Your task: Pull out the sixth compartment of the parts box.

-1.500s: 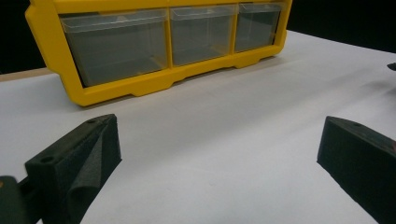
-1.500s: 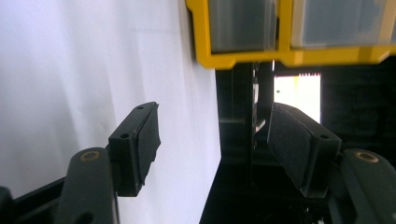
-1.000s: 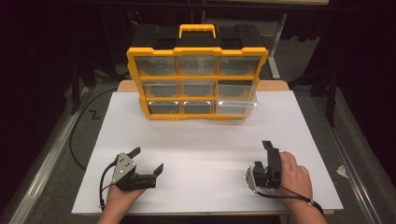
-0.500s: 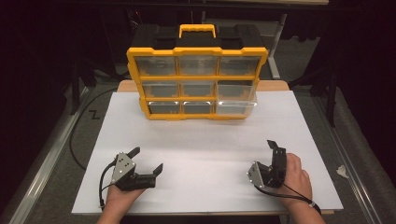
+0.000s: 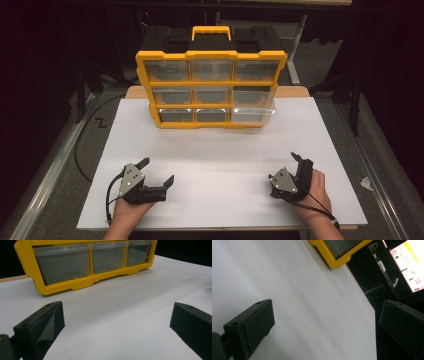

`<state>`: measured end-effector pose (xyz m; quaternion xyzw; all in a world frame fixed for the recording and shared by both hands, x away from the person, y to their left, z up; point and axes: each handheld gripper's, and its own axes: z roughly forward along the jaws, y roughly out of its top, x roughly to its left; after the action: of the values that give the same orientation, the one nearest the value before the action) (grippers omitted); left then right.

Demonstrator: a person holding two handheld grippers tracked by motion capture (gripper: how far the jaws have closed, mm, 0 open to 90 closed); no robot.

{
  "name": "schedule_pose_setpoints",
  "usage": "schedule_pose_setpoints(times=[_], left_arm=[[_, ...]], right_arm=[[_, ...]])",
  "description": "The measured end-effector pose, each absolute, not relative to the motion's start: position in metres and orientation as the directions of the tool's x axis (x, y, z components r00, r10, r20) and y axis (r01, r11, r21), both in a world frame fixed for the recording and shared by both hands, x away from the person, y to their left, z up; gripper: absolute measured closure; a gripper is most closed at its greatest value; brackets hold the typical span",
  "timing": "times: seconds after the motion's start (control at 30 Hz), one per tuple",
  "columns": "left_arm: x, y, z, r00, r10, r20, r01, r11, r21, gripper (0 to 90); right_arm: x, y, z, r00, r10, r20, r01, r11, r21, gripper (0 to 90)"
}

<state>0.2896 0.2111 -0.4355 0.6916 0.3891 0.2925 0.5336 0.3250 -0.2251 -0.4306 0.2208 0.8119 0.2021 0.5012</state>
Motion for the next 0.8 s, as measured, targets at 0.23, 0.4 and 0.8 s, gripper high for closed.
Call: schedule_pose_setpoints(times=[0.23, 0.4, 0.8], left_arm=[[0.290, 0.211, -0.436, 0.528, 0.849, -0.014, 0.227, -0.126, 0.966, 0.3], [0.290, 0.210, -0.436, 0.528, 0.849, -0.016, 0.230, -0.125, 0.965, 0.3], [0.291, 0.211, -0.437, 0.523, 0.852, -0.027, 0.239, -0.117, 0.964, 0.4]], right_arm=[[0.324, -0.235, -0.431, -0.431, 0.698, -0.572, 0.214, 0.695, 0.687, 1.0], [0.326, -0.238, -0.429, -0.448, 0.773, -0.448, 0.240, 0.587, 0.773, 1.1], [0.328, -0.251, -0.419, -0.465, 0.875, -0.138, 0.270, 0.288, 0.919, 1.1]])
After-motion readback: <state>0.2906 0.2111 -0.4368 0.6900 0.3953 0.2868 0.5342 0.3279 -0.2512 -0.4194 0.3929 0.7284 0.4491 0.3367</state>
